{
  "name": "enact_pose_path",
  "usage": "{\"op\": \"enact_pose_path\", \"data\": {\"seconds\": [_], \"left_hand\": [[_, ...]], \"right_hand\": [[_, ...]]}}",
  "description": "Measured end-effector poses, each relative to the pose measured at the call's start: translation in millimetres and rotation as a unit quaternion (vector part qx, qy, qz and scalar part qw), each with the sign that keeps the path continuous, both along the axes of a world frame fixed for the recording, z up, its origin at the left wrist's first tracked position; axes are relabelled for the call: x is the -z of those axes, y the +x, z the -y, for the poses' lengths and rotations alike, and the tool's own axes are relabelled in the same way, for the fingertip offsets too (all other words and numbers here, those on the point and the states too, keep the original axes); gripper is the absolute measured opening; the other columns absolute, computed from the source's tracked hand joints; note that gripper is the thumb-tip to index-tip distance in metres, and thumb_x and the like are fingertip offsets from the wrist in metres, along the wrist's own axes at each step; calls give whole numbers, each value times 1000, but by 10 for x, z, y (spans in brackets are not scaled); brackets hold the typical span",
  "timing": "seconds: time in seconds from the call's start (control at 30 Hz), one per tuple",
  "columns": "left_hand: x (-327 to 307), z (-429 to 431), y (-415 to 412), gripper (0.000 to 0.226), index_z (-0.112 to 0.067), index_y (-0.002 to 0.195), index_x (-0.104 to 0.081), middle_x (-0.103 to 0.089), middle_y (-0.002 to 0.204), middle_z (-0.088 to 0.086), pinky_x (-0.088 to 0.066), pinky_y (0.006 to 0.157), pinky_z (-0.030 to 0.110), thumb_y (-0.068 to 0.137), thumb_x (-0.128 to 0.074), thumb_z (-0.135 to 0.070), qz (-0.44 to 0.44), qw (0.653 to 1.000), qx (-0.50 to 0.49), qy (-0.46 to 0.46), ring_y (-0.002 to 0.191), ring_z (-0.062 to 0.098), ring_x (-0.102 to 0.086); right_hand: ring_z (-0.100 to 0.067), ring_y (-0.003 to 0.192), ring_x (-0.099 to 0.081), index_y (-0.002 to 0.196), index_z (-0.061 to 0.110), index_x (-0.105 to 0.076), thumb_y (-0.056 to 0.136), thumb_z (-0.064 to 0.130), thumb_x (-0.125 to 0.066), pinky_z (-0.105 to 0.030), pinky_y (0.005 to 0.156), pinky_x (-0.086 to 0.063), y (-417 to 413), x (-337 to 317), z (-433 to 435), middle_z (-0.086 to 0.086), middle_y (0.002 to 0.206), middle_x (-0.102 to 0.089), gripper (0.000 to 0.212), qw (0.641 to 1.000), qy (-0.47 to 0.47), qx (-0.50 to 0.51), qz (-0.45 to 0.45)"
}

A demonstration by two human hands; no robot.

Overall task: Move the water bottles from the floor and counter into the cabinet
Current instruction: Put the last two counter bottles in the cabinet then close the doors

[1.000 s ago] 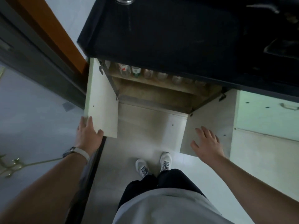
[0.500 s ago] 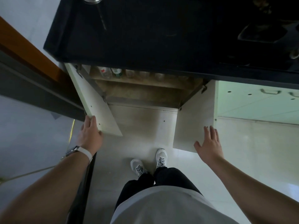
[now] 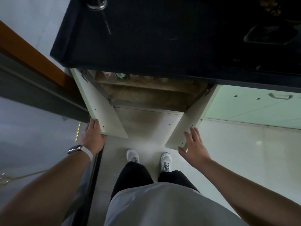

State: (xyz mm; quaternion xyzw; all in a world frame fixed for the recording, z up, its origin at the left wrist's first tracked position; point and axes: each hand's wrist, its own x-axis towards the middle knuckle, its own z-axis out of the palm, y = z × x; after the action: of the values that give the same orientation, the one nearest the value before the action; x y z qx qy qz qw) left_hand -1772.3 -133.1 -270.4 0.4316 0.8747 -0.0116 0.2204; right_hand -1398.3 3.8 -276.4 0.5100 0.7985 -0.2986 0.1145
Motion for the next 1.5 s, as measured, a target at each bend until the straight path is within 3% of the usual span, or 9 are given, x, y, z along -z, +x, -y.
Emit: {"op": "enact_pose_path", "data": {"seconds": [0.27, 0.4, 0.53, 0.73, 0.9, 1.03, 1.2, 1.37, 1.5], "left_hand": [[108, 2, -168, 65, -6, 150, -37, -35, 156, 16, -41, 108, 49, 96, -59, -36, 17, 999, 42, 28, 143, 33, -34], [155, -104, -222, 63, -6, 140, -50, -45, 147, 18, -53, 85, 50, 91, -62, -44, -19, 993, 110, 46, 132, 36, -46], [295, -260, -392, 64, -3, 130, -60, -53, 140, 19, -55, 86, 48, 84, -71, -46, -13, 980, 186, 63, 126, 37, -52], [310, -523, -467, 63, -4, 111, -68, -62, 121, 18, -58, 63, 40, 72, -79, -52, 2, 968, 234, 93, 107, 39, -61], [394, -744, -492, 58, -4, 112, -67, -60, 118, 19, -60, 64, 42, 77, -76, -49, 17, 958, 264, 111, 104, 39, -61], [376, -946, -516, 41, -8, 110, -67, -60, 112, 15, -59, 61, 39, 82, -76, -36, 9, 955, 273, 116, 96, 36, -63], [284, -1252, -542, 36, -13, 99, -67, -57, 95, 4, -50, 53, 32, 82, -75, -44, -26, 943, 310, 122, 72, 22, -60], [258, -1527, -648, 65, -12, 115, -60, -58, 106, 10, -48, 68, 35, 74, -75, -61, -82, 923, 345, 150, 91, 28, -56], [283, -1722, -696, 91, -14, 136, -48, -44, 142, 18, -44, 97, 50, 68, -73, -69, -111, 912, 357, 171, 129, 38, -43]], "right_hand": [[-22, 149, 12, 147, 19, -28, 87, 46, -65, -44, 114, -31, -504, 61, -102, -3, 162, -4, 76, 999, 30, -12, 9], [-26, 149, 1, 143, 16, -36, 85, 43, -68, -48, 111, -35, -790, 79, -107, -5, 158, -17, 71, 997, 75, 5, 17], [-29, 149, -2, 141, 18, -39, 87, 43, -67, -50, 110, -36, -1010, 121, -126, -5, 157, -21, 66, 995, 98, 22, 25], [-35, 148, 1, 137, 16, -44, 90, 43, -62, -53, 108, -39, -1266, 106, -269, -11, 158, -19, 57, 994, 101, -8, 41], [-49, 126, -33, 99, 2, -68, 63, 13, -88, -67, 79, -51, -1442, 100, -327, -28, 119, -60, 43, 969, 236, -70, 5], [-56, 122, -37, 93, 0, -72, 64, 3, -85, -72, 85, -45, -1528, 216, -398, -31, 118, -60, 31, 962, 258, -91, -4], [-45, 130, -44, 115, 14, -66, 84, 29, -72, -64, 106, -33, -1682, 295, -641, -21, 137, -51, 34, 972, 231, -16, 44], [-38, 135, -36, 131, 19, -51, 77, 46, -73, -62, 113, -21, -1739, 305, -865, -18, 142, -44, 64, 960, 261, -54, 80], [-39, 143, -22, 145, 19, -38, 71, 59, -74, -60, 116, -14, -1760, 294, -1101, -19, 154, -29, 91, 953, 285, -68, 80]]}}
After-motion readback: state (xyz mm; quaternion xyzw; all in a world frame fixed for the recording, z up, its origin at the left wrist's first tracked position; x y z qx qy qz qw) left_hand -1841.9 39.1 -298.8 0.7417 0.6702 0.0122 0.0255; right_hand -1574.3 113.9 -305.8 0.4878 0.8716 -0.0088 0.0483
